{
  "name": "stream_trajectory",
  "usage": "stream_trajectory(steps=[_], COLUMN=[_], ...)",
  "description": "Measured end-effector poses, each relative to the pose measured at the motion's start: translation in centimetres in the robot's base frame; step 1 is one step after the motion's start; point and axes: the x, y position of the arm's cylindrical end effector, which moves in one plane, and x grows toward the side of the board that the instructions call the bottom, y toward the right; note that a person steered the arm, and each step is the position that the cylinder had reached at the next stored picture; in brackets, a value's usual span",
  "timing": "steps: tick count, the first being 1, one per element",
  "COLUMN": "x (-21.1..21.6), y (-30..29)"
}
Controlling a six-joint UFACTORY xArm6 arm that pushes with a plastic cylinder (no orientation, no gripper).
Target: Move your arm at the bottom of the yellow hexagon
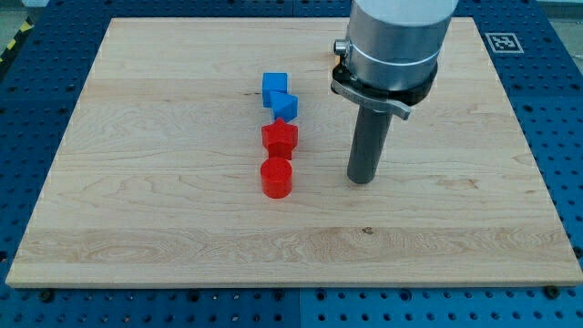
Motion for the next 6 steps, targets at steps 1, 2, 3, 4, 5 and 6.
stream_trajectory(steps=[1, 2, 3, 4, 5, 6], x=[-3.0, -5.4, -9.3, -12.8, -14.8, -16.2], y=[0.0, 0.0, 0.0, 0.0, -0.8, -2.5])
